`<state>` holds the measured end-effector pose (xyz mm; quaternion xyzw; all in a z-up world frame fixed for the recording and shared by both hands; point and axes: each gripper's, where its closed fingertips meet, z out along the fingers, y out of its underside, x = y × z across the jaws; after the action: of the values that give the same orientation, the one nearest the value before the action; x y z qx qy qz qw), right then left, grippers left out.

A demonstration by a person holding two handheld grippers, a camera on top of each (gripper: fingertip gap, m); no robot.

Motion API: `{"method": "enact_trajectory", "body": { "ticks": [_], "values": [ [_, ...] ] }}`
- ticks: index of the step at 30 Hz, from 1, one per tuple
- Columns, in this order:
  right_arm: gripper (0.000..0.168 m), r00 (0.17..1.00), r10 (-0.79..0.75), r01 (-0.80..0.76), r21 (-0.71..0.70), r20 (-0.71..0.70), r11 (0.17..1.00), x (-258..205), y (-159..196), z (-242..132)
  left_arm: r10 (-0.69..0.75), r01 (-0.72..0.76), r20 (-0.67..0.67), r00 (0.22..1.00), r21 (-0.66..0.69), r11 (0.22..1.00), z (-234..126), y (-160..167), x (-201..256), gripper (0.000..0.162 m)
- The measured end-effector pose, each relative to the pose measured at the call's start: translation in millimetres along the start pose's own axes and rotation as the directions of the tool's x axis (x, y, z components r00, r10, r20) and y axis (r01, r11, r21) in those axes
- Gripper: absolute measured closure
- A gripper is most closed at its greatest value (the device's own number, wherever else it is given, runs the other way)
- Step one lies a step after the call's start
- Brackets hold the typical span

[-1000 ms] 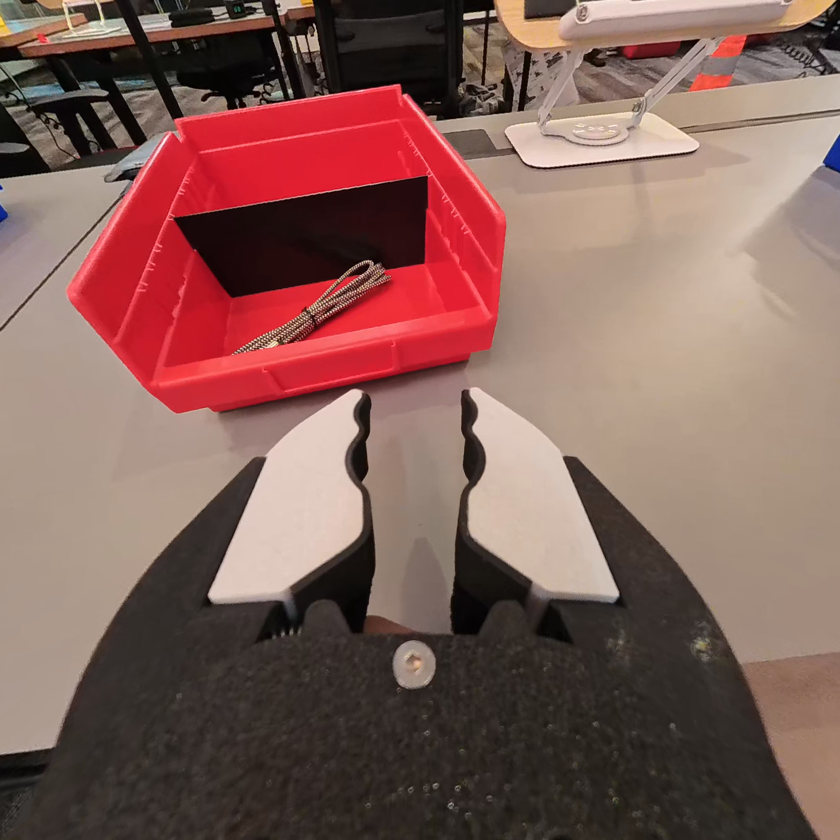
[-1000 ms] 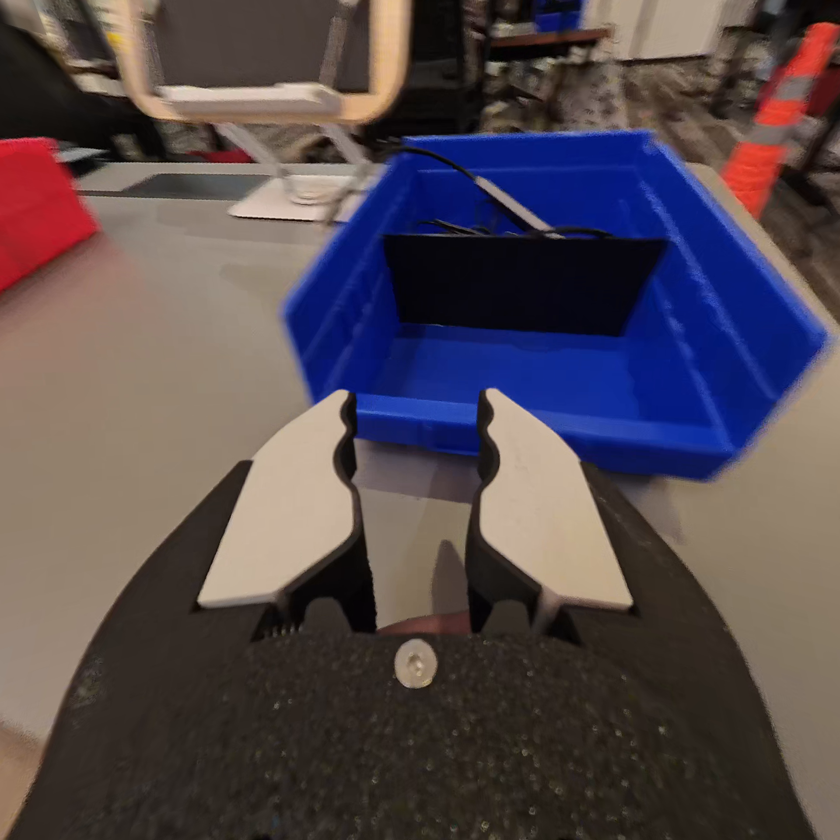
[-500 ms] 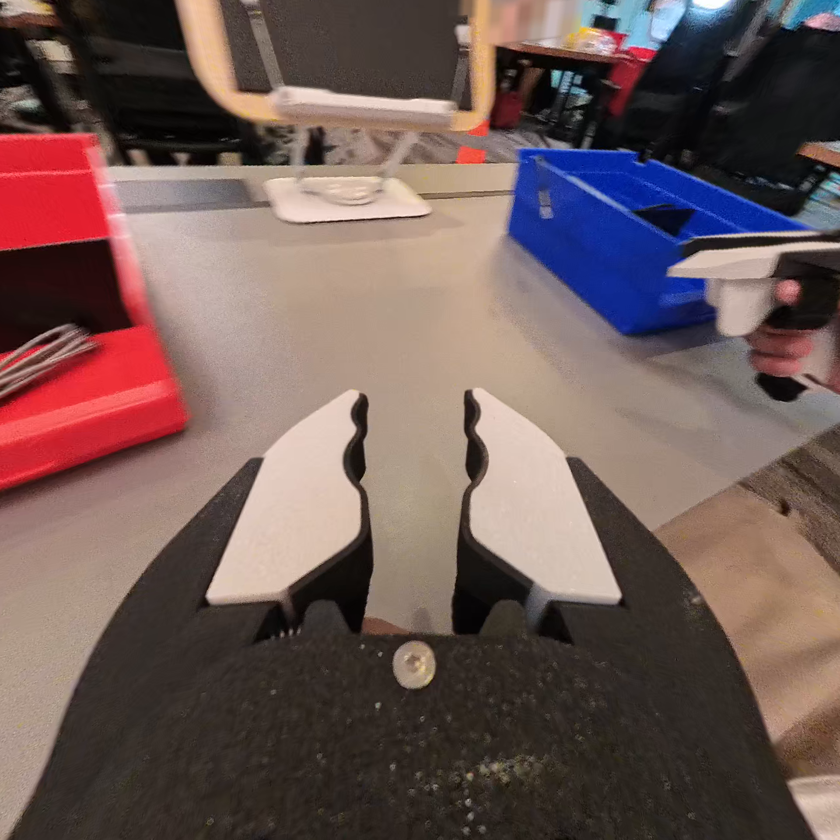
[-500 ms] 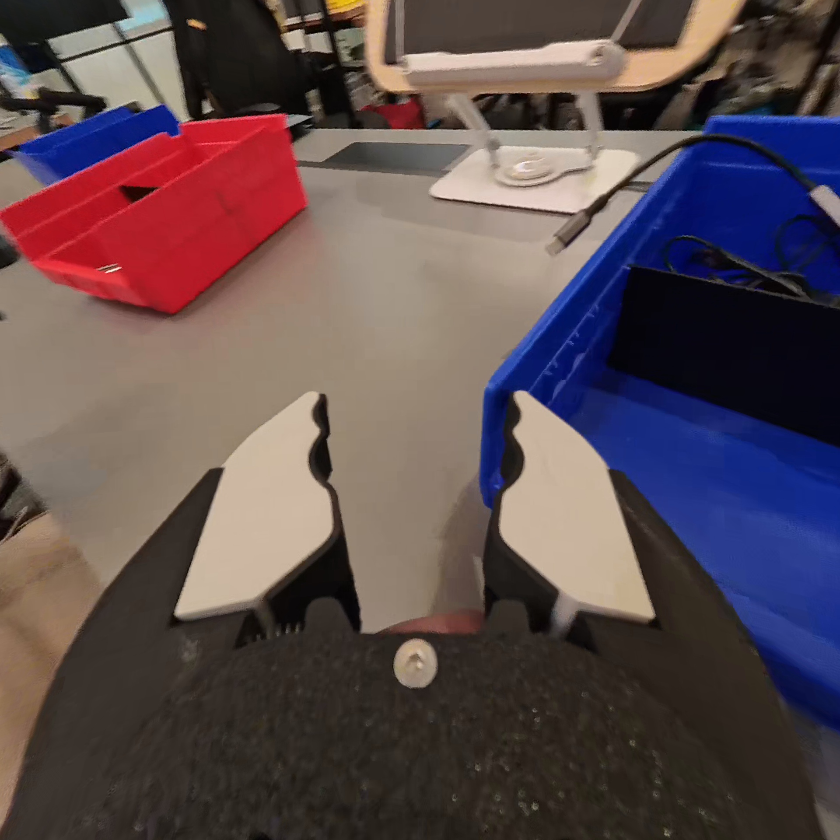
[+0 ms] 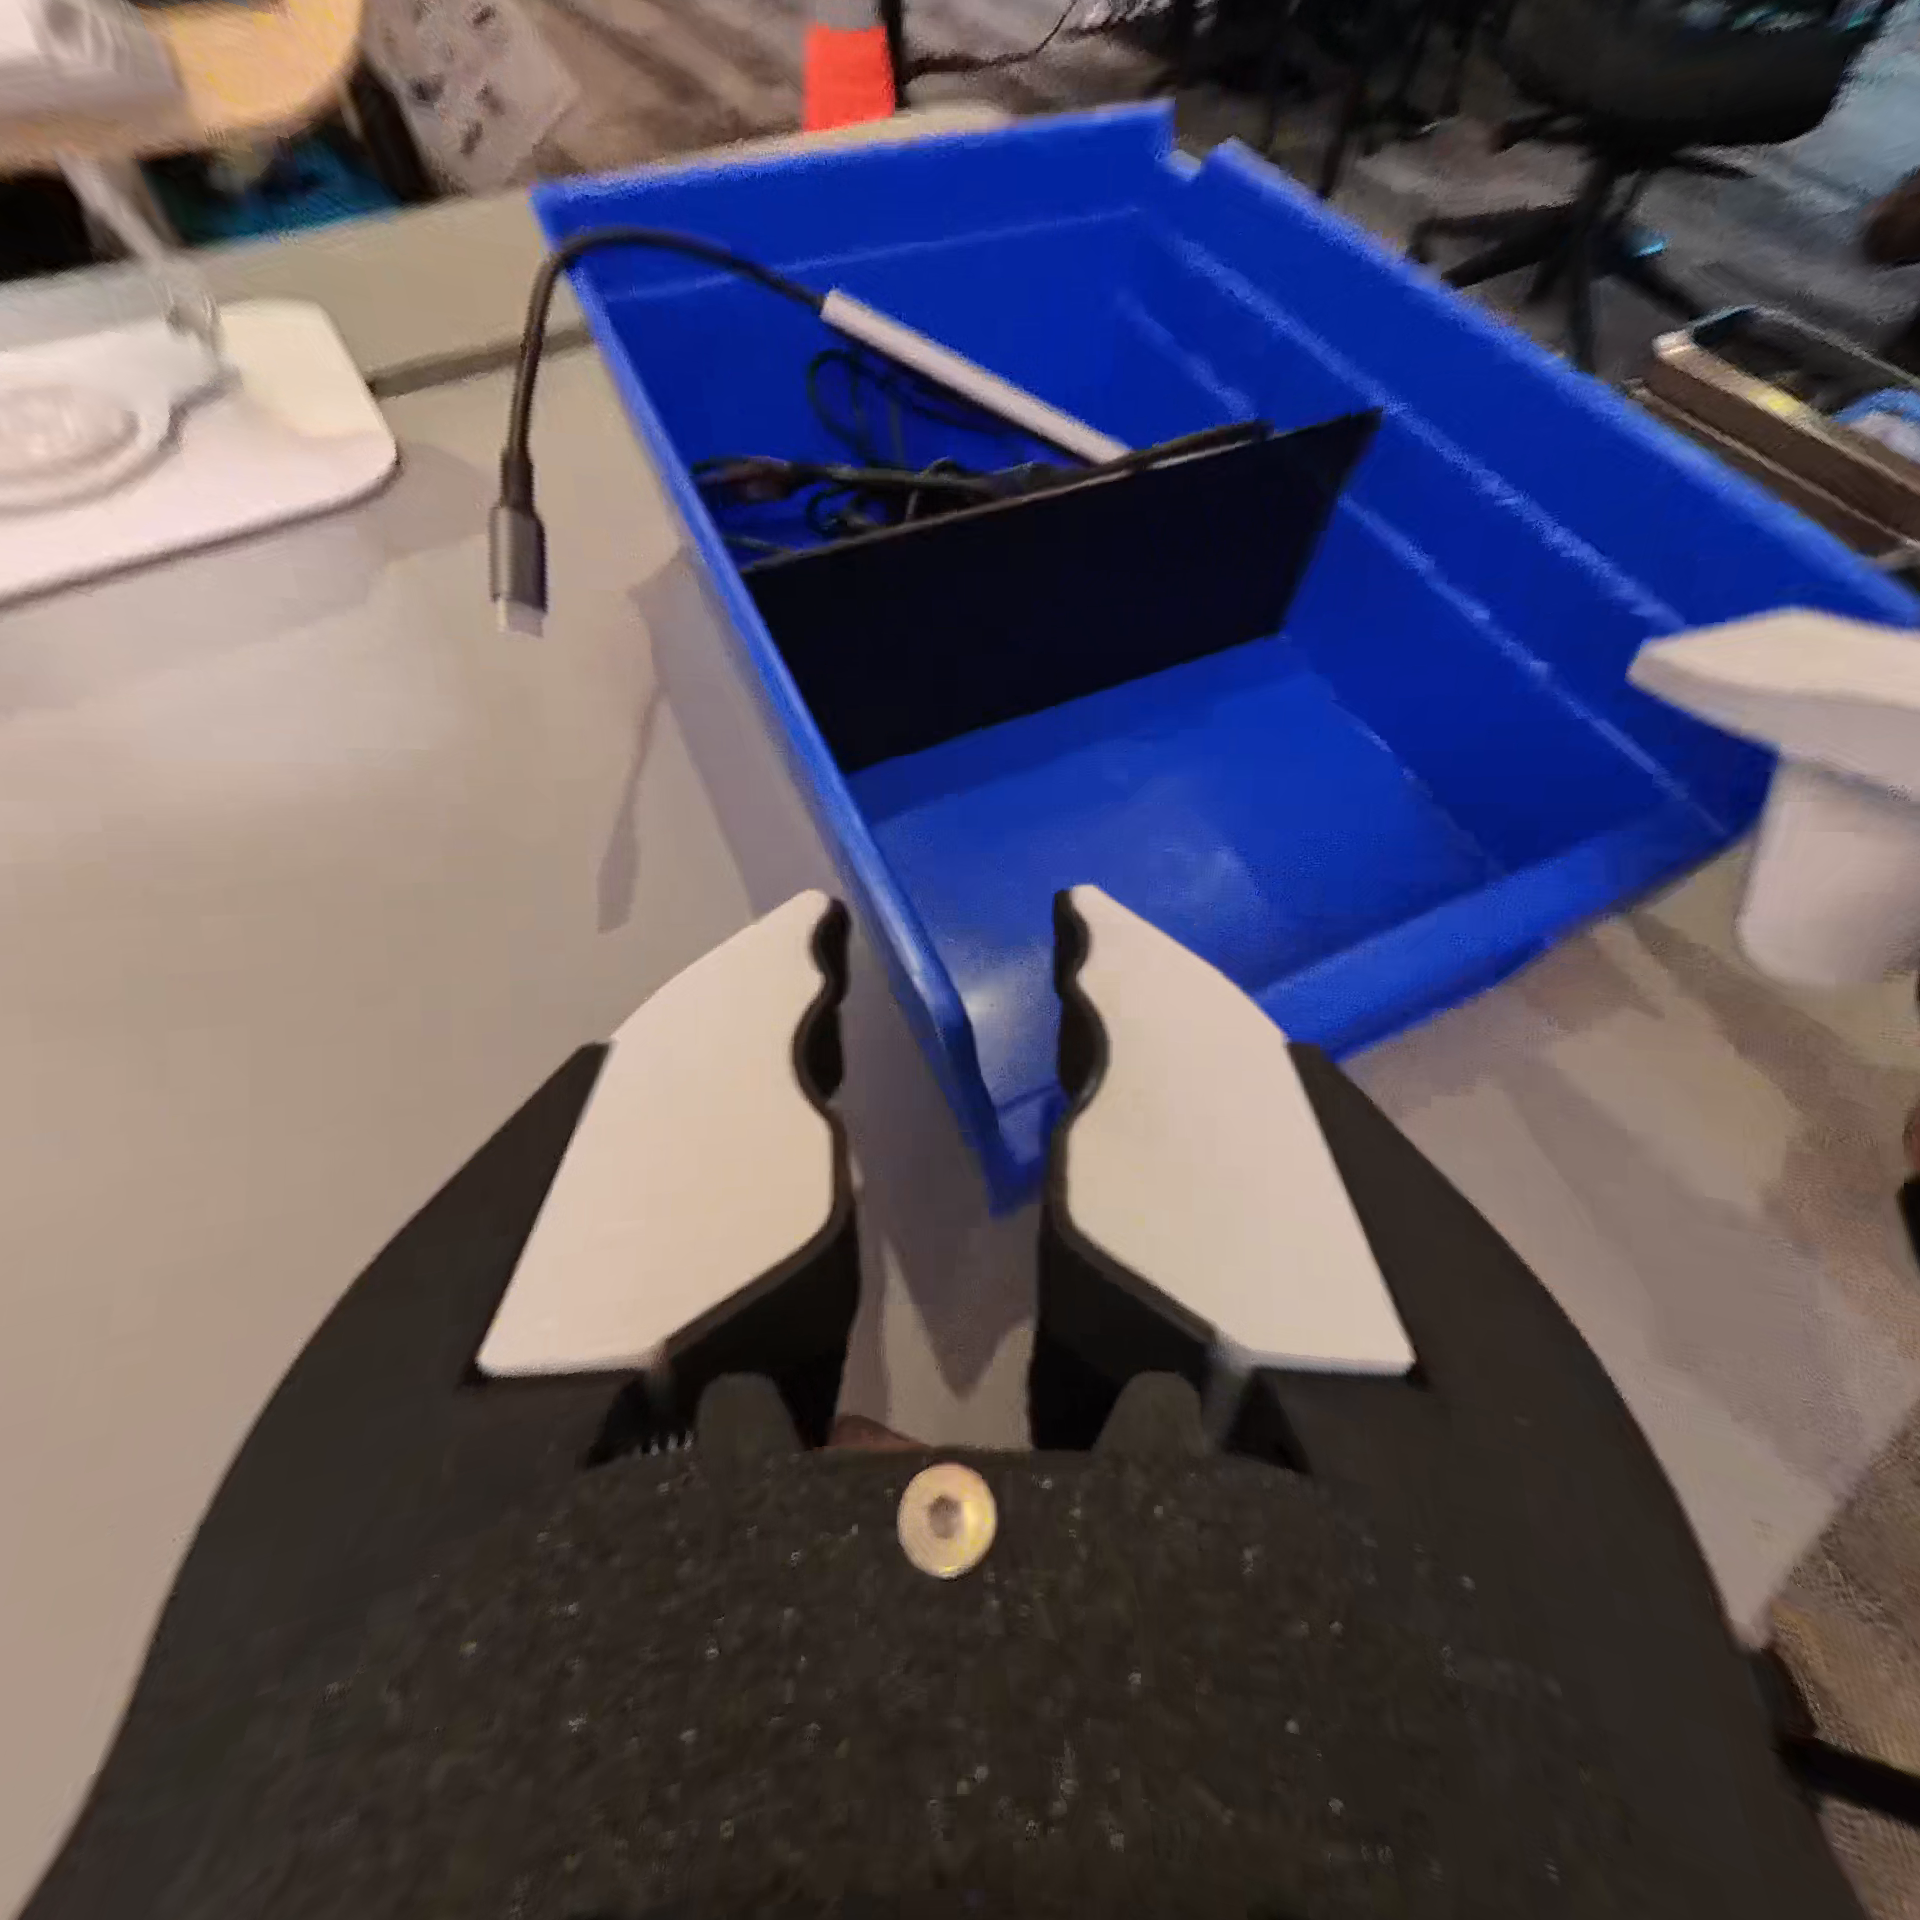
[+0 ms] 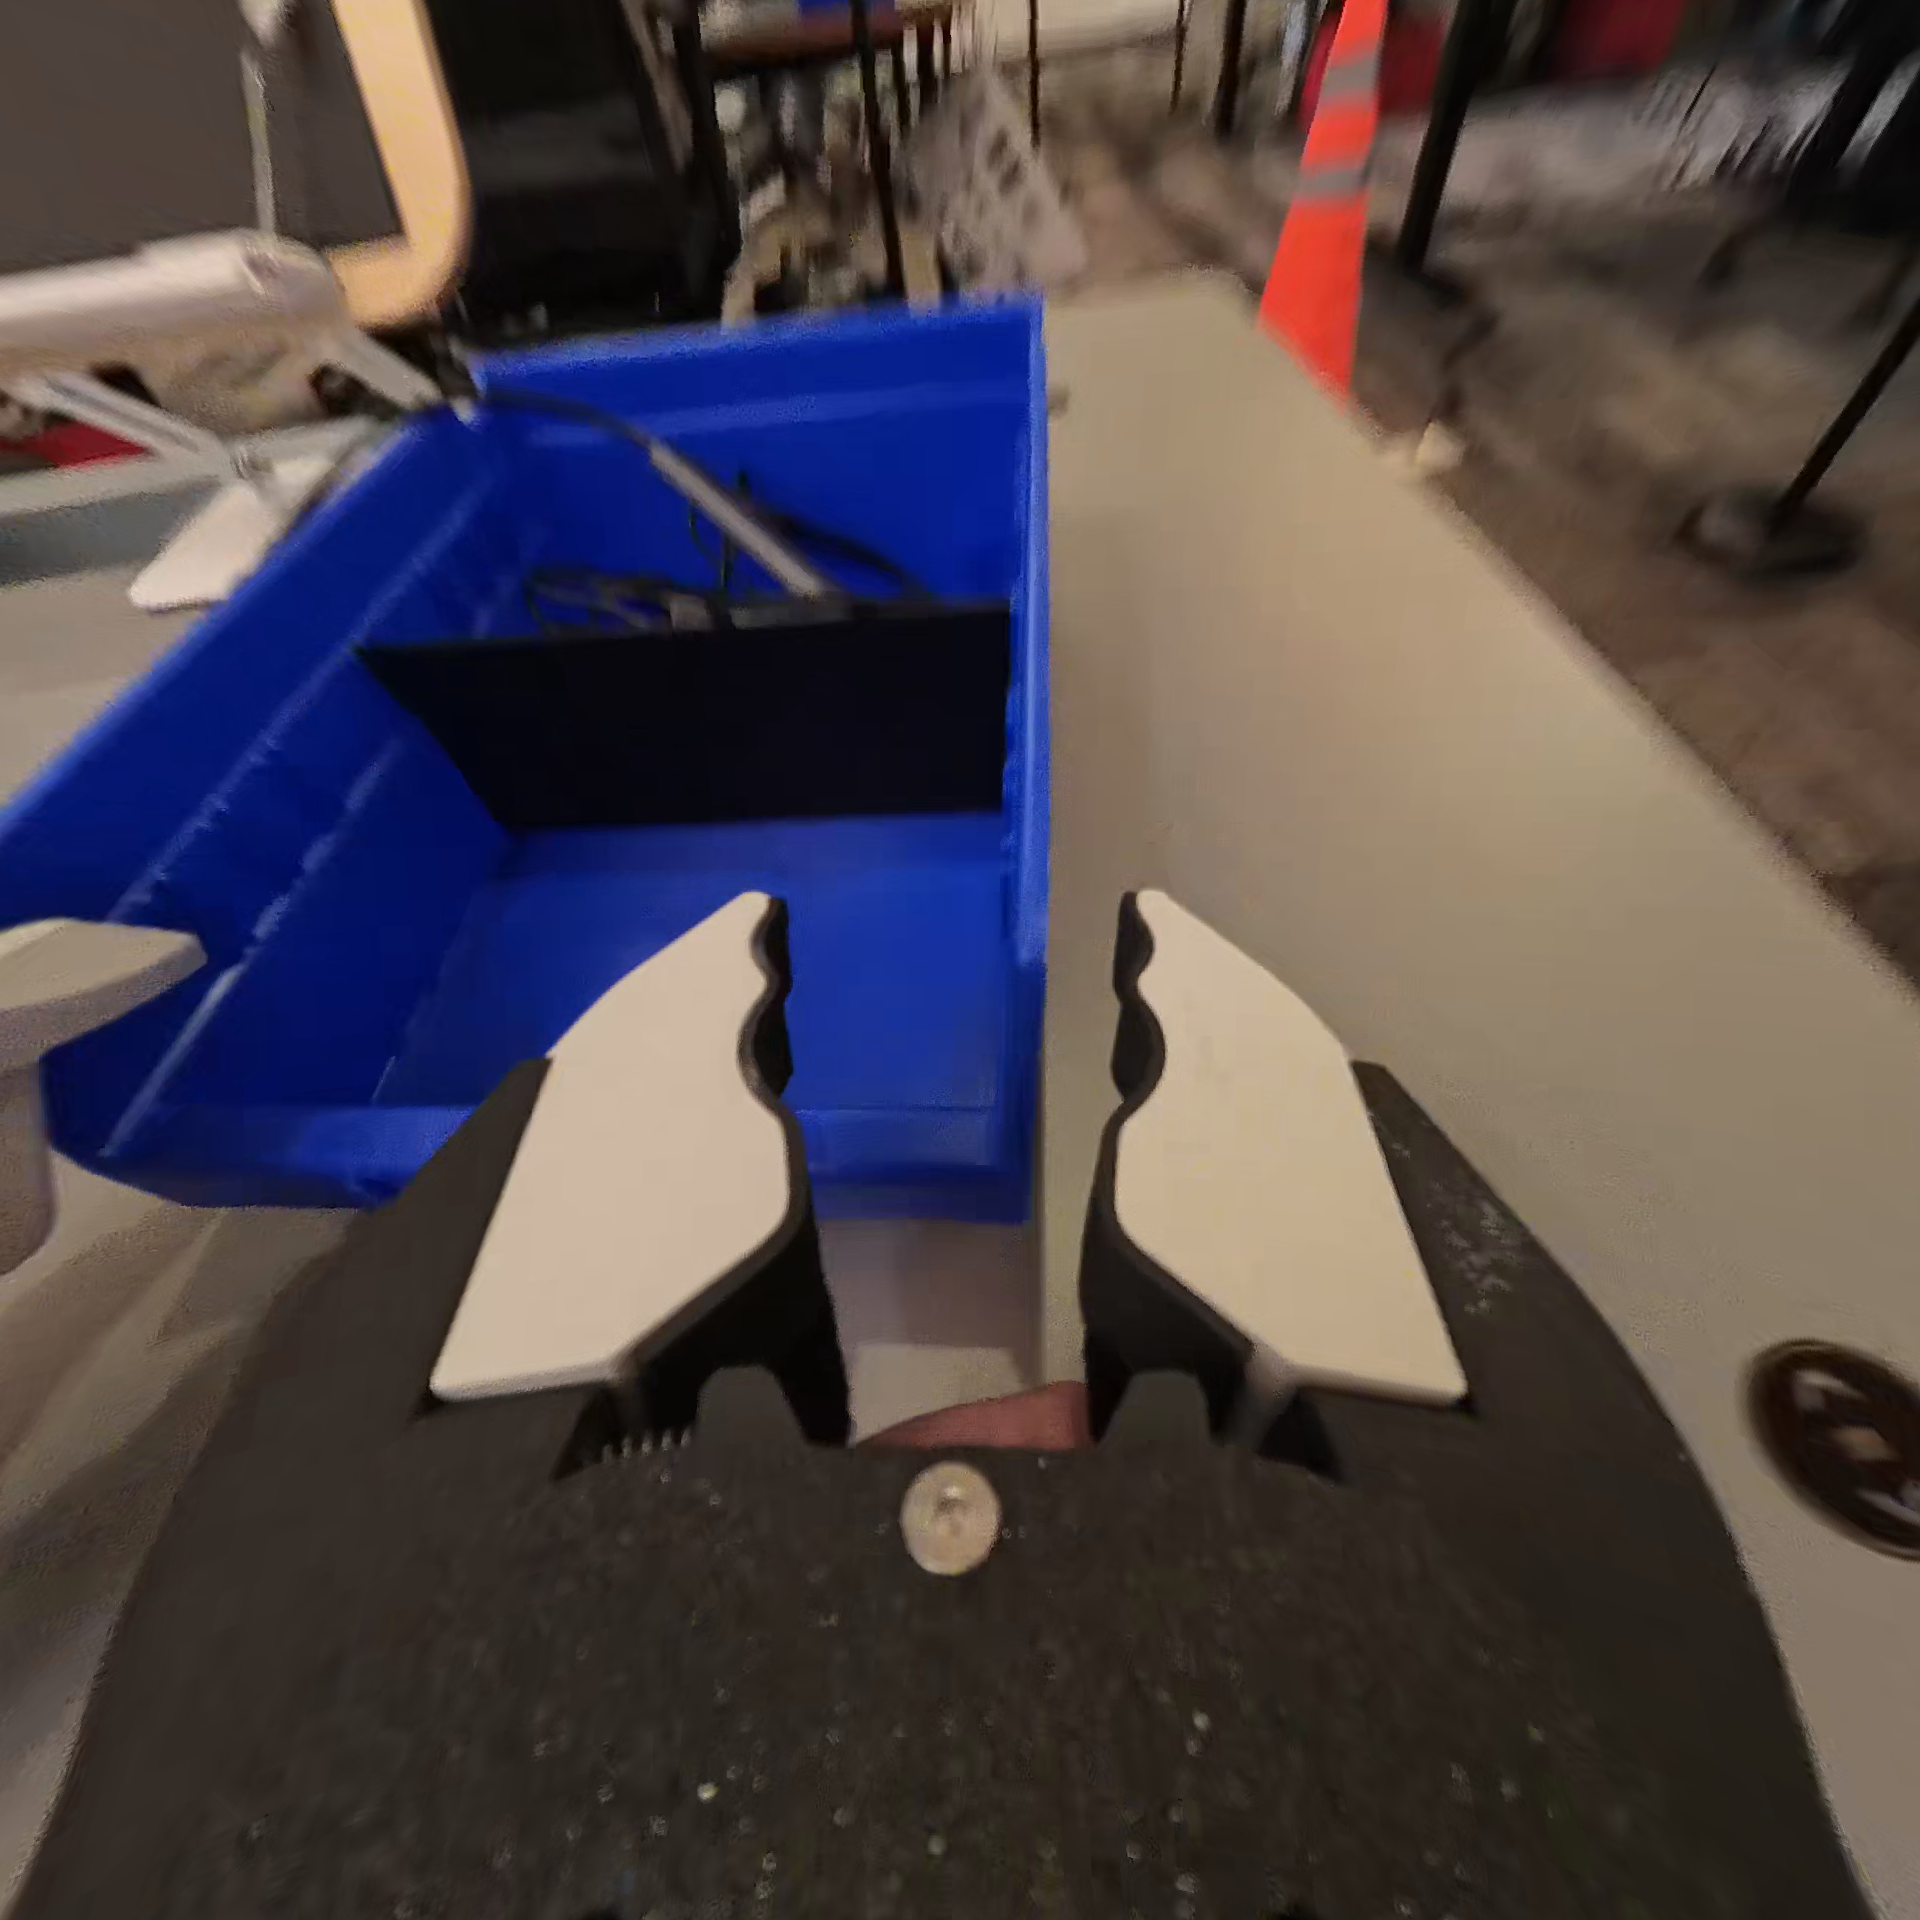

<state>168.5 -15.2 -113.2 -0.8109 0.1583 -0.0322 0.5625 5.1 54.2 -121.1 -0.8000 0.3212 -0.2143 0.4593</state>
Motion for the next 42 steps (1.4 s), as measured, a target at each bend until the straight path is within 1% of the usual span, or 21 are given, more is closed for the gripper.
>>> {"method": "enact_trajectory", "body": {
  "ticks": [1,2,4,5,7,9,13,16,19,23,25,27,29,31,32,33,35,36,37,39,42],
  "values": [
    [0.117,1.0,0.023,-0.022,-0.063,0.006,0.998,-0.1,11.4,10.4,-0.035,0.035,0.012,0.999,-0.022,0.999,7.9,4.7,-3.1,0.139],
    [0.134,1.0,0.025,-0.025,-0.114,0.006,0.993,-0.5,19.5,18.5,-0.061,0.061,0.021,0.998,-0.017,0.998,11.8,6.3,-6.6,0.146],
    [0.146,1.0,0.029,-0.028,-0.128,0.008,0.991,-2.6,16.5,21.8,-0.047,0.047,0.051,0.998,0.003,0.999,10.7,5.6,-13.2,0.149],
    [0.164,0.999,0.026,-0.029,-0.114,-0.025,0.993,0.5,12.1,18.3,-0.033,0.033,0.061,0.998,0.008,0.999,6.8,6.2,-16.8,0.151],
    [0.165,1.0,0.001,-0.001,-0.079,0.004,0.997,-13.6,6.0,10.8,-0.031,0.029,0.056,0.998,0.033,0.999,-7.0,8.8,-25.0,0.151],
    [0.165,1.0,-0.023,0.023,-0.037,0.014,0.999,-39.2,0.9,1.7,-0.03,0.025,0.094,0.995,0.062,0.998,-28.0,10.7,-43.7,0.152],
    [0.164,0.993,-0.075,0.073,0.03,0.09,0.997,-119.8,-6.5,-7.6,-0.035,0.016,0.201,0.979,0.095,0.995,-83.0,13.5,-108.3,0.154],
    [0.164,0.976,-0.147,0.146,0.016,0.16,0.989,-187.5,4.8,3.1,-0.014,-0.007,0.3,0.954,0.069,0.998,-120.5,24.1,-166.4,0.155],
    [0.165,0.967,-0.155,0.163,-0.025,0.204,0.986,-242.8,21.3,20.2,-0.028,0.019,0.359,0.933,0.029,0.999,-140.1,44.9,-215.4,0.156],
    [0.163,0.975,-0.128,0.151,-0.119,0.18,0.981,-275.0,42.6,41.5,-0.048,0.056,0.323,0.945,-0.016,0.998,-139.8,71.1,-245.7,0.153],
    [0.156,0.965,-0.153,0.172,-0.077,0.211,0.982,-282.7,41.6,43.0,-0.038,0.042,0.272,0.962,-0.009,0.999,-140.5,75.1,-247.6,0.149],
    [0.154,0.944,-0.195,0.218,-0.058,0.267,0.974,-285.4,42.2,37.3,-0.082,0.083,0.18,0.98,0.007,0.997,-152.5,76.0,-240.0,0.144],
    [0.148,0.908,-0.251,0.278,-0.034,0.335,0.96,-283.1,43.5,21.1,-0.171,0.163,0.091,0.981,0.089,0.983,-182.1,70.8,-235.3,0.132],
    [0.144,0.855,-0.303,0.344,-0.021,0.421,0.939,-280.8,49.7,-1.2,-0.244,0.229,0.086,0.966,0.152,0.961,-221.5,75.2,-251.9,0.127],
    [0.14,0.823,-0.314,0.374,-0.036,0.474,0.927,-281.6,57.3,-13.7,-0.275,0.251,0.122,0.954,0.179,0.951,-242.6,82.2,-269.8,0.127],
    [0.14,0.783,-0.318,0.405,-0.05,0.535,0.913,-284.3,66.8,-28.0,-0.3,0.263,0.177,0.937,0.207,0.942,-264.0,91.4,-293.1,0.126],
    [0.14,0.686,-0.325,0.432,-0.005,0.651,0.902,-298.0,81.7,-57.0,-0.322,0.251,0.316,0.892,0.247,0.936,-303.4,111.8,-346.3,0.126],
    [0.14,0.655,-0.342,0.435,0.035,0.674,0.9,-305.4,86.1,-66.9,-0.325,0.241,0.386,0.863,0.25,0.938,-318.0,120.8,-372.5,0.126],
    [0.14,0.627,-0.366,0.446,0.068,0.687,0.892,-314.1,91.1,-74.4,-0.322,0.238,0.441,0.838,0.235,0.942,-327.1,128.9,-396.0,0.126],
    [0.139,0.553,-0.397,0.489,0.1,0.733,0.867,-339.7,106.0,-87.7,-0.318,0.245,0.509,0.8,0.206,0.947,-331.0,138.0,-435.8,0.124],
    [0.137,0.436,-0.389,0.523,0.124,0.812,0.843,-383.9,126.6,-106.5,-0.32,0.254,0.52,0.792,0.195,0.947,-311.7,134.0,-477.6,0.124]
  ]
}}
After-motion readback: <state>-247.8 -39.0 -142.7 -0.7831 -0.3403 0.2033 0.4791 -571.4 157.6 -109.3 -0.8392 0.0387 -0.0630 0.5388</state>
